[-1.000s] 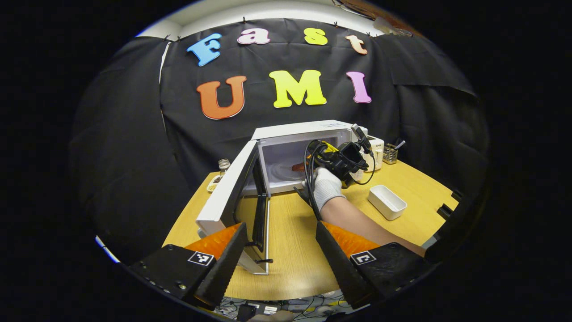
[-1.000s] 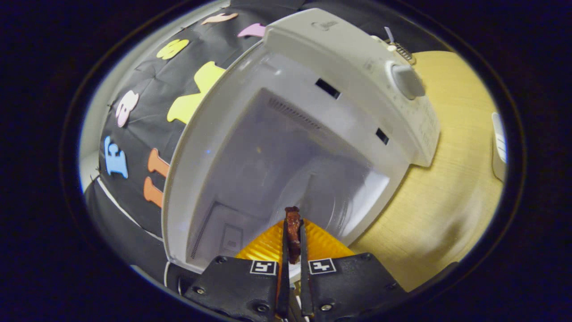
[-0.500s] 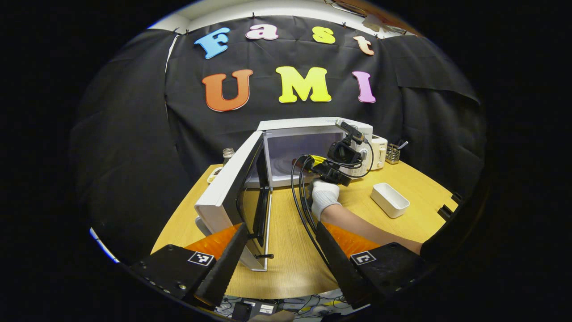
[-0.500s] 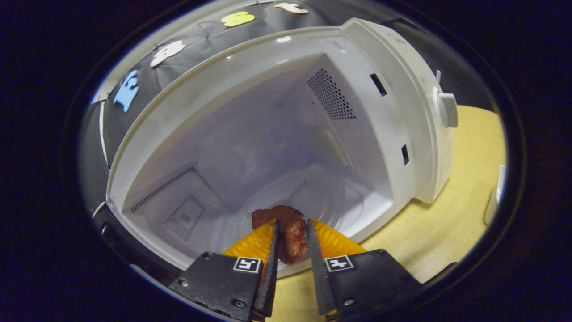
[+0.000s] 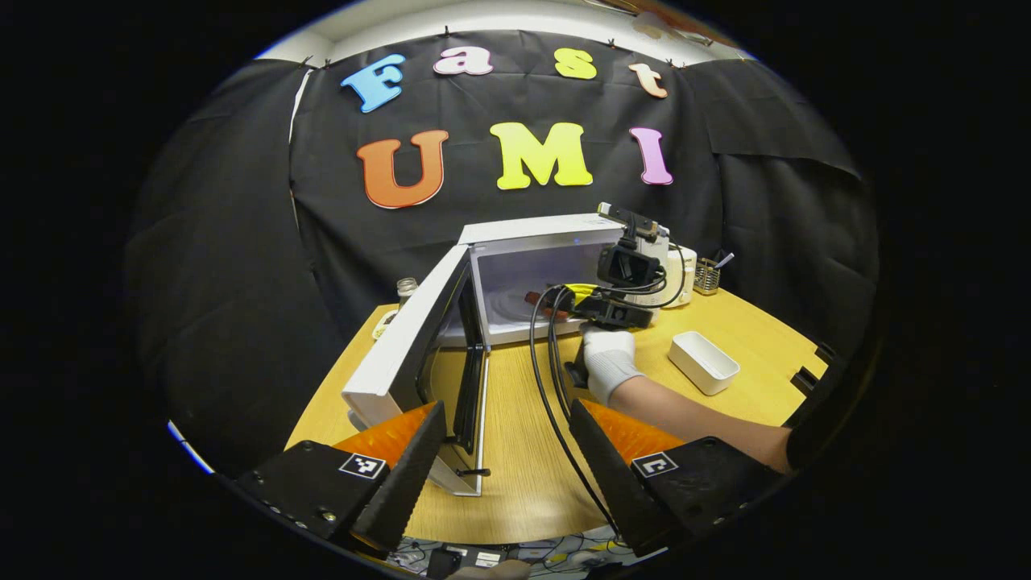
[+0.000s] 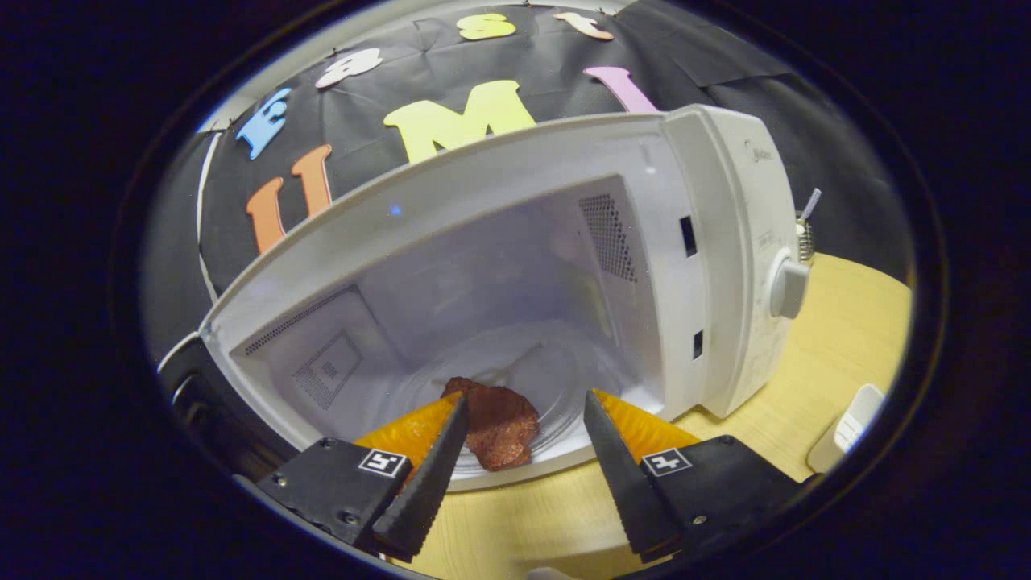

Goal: Open the microwave oven with the left hand, put the food in, and close the microwave oven.

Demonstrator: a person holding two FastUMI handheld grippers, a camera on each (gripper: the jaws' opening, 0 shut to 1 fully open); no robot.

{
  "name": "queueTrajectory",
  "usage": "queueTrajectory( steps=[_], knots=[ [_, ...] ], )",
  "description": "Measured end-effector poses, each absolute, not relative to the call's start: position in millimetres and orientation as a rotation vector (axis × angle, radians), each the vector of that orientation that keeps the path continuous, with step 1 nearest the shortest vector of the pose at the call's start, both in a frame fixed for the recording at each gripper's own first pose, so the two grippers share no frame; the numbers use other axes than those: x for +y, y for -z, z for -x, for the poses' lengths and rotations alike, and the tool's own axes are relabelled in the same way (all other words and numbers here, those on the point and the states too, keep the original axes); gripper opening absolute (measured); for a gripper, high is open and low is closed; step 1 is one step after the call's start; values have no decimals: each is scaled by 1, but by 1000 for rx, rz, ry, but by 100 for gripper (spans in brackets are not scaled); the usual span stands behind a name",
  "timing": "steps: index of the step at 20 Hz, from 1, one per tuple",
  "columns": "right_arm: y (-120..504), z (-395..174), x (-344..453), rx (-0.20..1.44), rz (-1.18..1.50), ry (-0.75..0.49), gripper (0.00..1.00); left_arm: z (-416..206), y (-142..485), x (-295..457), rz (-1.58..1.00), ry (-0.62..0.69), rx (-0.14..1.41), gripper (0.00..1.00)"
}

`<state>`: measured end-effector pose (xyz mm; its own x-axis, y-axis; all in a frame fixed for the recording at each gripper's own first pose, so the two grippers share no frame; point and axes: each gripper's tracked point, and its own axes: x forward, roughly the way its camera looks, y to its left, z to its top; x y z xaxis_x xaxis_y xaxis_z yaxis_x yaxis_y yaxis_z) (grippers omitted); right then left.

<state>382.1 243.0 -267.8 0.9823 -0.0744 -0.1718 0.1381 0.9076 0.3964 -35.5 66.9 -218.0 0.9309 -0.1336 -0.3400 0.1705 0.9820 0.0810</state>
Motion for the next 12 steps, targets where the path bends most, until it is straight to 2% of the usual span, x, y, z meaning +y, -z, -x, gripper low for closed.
queueTrajectory(
  steps=[3, 4, 5, 6, 7, 11, 12],
  knots=[
    [224, -343, 228, 135, -406, 76, 95, 33, 205, 66, -78, 152, 330, 95],
    [207, -328, 222, 119, -375, 63, 87, 30, 198, 65, -61, 143, 318, 95],
    [189, -313, 214, 112, -339, 53, 99, 31, 188, 67, -45, 142, 302, 94],
    [170, -298, 207, 92, -287, 38, 89, 30, 175, 69, -38, 138, 277, 95],
    [151, -283, 199, 79, -235, 33, 98, 29, 168, 75, -42, 125, 265, 95],
    [84, -217, 170, 36, -106, -11, 99, 25, 133, 93, -70, 90, 186, 95],
    [71, -199, 162, 29, -83, -13, 90, 23, 126, 98, -71, 81, 165, 95]
  ],
)
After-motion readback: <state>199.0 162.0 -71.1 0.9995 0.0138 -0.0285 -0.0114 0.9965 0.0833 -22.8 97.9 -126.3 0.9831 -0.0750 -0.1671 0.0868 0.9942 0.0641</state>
